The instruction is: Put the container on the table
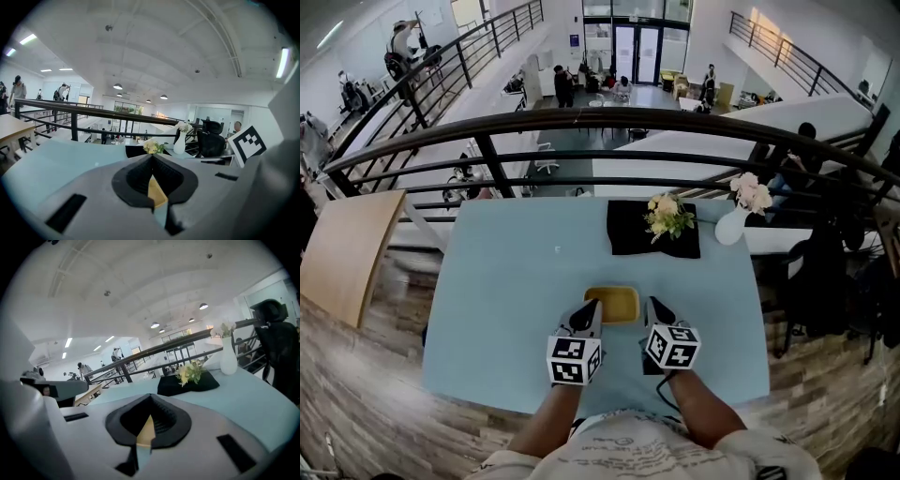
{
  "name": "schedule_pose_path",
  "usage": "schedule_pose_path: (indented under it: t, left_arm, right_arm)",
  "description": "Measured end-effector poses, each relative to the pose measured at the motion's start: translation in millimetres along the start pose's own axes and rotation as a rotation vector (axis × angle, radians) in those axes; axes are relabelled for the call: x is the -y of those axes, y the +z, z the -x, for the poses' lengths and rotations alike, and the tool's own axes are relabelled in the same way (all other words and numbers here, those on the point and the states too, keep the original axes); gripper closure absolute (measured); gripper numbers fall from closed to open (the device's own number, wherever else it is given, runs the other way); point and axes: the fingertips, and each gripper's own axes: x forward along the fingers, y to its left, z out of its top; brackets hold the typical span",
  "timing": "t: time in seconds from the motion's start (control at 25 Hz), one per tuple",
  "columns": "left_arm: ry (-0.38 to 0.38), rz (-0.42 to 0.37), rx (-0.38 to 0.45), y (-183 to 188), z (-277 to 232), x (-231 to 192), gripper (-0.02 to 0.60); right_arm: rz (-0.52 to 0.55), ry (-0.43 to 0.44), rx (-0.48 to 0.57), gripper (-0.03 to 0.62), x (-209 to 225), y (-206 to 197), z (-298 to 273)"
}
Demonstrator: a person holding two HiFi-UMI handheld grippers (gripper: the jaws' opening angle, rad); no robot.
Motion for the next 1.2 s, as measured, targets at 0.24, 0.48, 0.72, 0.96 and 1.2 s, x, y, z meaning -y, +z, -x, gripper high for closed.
schedule_pose_path:
  t: [0.24,0.48,0.72,0.96,1.2]
  left_arm:
    - [-0.001,-0.031,0.045,20.5,9.5,26.5,0.575]
    - [-0.002,-0.071,0.107,47.0,18.7,53.6,0.575]
    - [0.015,-0.105,0.115,50.2,22.9,71.0,0.575]
    - [0.020,-0.103,0.109,49.1,25.3,75.1,0.575]
    - [0.030,-0.089,0.110,45.1,23.8,68.1,0.575]
  right_arm:
    - [0.093,0.065,0.164,0.591,-25.4,63.2,42.4]
    - [0.152,0.072,0.260,0.592,-28.5,97.9,75.7]
    - [0.157,0.088,0.269,0.592,-19.6,100.5,90.0]
    - [0.140,0.106,0.252,0.592,-19.4,94.9,92.7]
    - [0.146,0.113,0.235,0.592,-21.9,88.9,84.2]
